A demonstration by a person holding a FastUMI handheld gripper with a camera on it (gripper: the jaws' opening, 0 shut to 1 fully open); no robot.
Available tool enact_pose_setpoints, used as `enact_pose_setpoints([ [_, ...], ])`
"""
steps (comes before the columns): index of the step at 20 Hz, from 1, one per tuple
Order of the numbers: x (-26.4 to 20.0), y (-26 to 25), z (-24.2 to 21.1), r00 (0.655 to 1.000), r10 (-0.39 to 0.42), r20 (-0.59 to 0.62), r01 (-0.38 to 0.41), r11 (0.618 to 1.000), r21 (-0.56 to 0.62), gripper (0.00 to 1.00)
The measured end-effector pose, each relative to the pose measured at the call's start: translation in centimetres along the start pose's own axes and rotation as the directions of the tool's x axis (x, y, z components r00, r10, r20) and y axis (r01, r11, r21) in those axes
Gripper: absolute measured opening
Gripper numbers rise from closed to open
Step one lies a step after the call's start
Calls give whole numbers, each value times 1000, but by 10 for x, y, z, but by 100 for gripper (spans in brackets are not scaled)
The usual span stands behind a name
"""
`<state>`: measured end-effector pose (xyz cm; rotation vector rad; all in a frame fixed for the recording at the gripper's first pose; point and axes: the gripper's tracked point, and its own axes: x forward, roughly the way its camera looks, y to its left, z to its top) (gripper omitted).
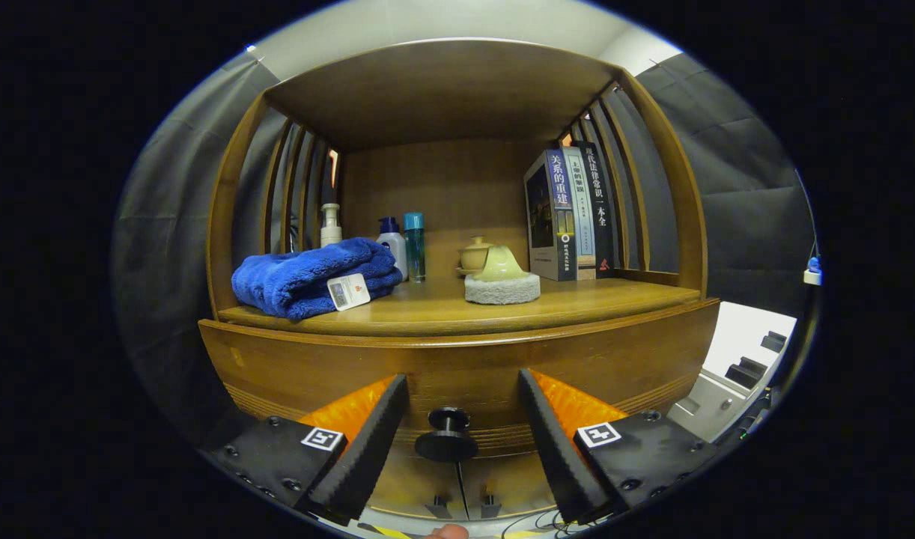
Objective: Pull open the drawer, take out the items inside it, and place them on the countertop above the cabinet.
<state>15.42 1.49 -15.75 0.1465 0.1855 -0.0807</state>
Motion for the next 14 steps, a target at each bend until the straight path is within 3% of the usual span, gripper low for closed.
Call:
enact_pose_setpoints([
  [9,12,0,2,1000,-9,18,9,1000,-13,97],
  [14,-6,-8,22,999,-29,42,30,999,-22,97],
])
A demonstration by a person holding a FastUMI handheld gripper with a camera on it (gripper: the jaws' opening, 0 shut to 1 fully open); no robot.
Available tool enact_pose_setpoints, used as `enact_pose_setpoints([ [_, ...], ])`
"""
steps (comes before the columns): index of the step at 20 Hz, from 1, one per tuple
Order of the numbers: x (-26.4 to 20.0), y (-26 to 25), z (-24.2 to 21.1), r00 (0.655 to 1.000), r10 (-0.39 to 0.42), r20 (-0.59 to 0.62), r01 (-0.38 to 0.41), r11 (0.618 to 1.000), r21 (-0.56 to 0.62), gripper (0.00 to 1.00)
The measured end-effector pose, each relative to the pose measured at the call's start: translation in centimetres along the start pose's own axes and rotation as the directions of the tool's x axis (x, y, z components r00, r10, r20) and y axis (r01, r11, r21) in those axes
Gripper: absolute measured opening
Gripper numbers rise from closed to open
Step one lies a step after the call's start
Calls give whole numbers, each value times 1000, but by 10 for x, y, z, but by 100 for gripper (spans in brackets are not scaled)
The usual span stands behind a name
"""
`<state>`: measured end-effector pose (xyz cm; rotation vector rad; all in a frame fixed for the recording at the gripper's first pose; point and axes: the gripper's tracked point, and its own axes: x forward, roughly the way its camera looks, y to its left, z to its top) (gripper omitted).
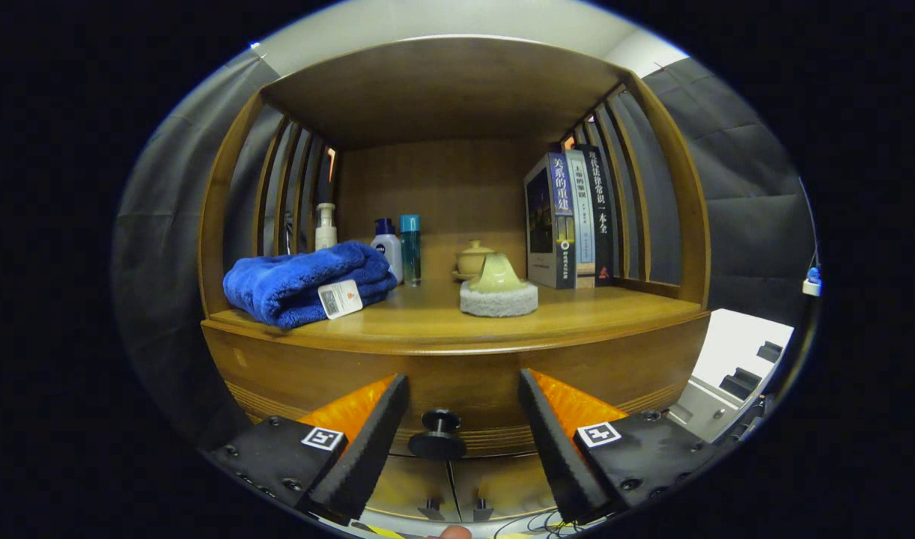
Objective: Pull open the drawer, take out the items inside it, and place them on the countertop above the cabinet.
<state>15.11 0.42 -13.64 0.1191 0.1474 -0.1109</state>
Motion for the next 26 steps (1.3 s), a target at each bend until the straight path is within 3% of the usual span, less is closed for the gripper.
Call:
enact_pose_setpoints([
  [12,-96,-15,81,997,-10,81,16,997,-73,98],
  [17,-127,-20,117,993,-17,120,23,998,-52,98],
  [26,-161,-20,126,992,12,126,-4,998,-62,98],
])
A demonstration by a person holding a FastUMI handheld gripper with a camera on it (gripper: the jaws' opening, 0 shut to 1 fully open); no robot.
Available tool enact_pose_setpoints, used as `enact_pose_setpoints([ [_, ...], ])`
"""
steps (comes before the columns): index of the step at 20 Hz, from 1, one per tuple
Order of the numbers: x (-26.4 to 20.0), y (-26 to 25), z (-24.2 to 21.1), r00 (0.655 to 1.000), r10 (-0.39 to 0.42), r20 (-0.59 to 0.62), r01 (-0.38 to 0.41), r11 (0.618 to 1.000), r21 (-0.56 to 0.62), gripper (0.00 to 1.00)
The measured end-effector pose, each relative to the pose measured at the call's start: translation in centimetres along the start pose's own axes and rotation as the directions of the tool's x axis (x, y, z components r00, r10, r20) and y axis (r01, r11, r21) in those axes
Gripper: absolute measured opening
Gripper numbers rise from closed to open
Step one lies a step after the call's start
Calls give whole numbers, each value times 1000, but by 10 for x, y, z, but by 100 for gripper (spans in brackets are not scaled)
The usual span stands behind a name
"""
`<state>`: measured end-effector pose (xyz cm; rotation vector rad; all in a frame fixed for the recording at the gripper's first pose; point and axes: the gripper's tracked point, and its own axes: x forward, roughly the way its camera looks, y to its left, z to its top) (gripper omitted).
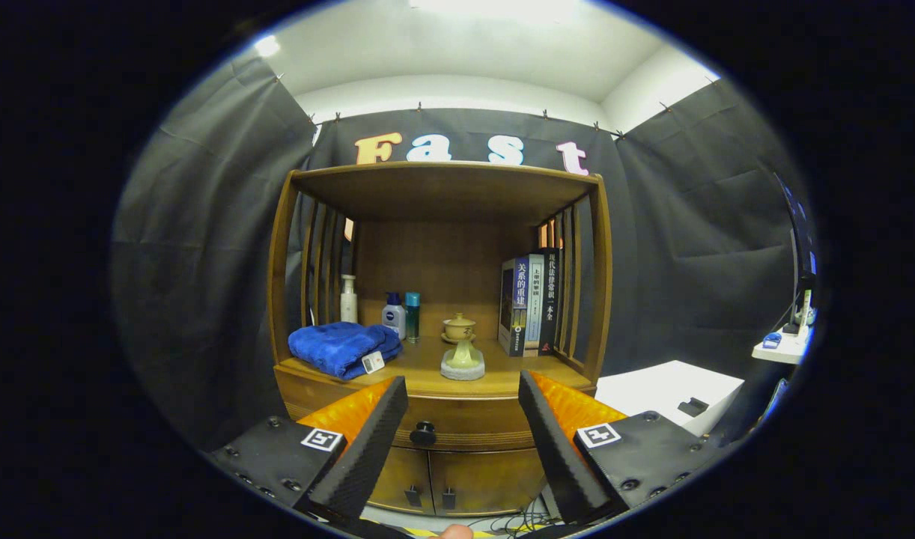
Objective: Pull open the drawer, take out the items inside it, and place them on the countertop above the cabinet.
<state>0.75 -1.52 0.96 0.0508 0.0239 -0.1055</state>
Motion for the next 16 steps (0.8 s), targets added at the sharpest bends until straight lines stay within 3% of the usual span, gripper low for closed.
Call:
enact_pose_setpoints([
  [16,-14,-16,21,998,-34,59,34,999,3,98],
])
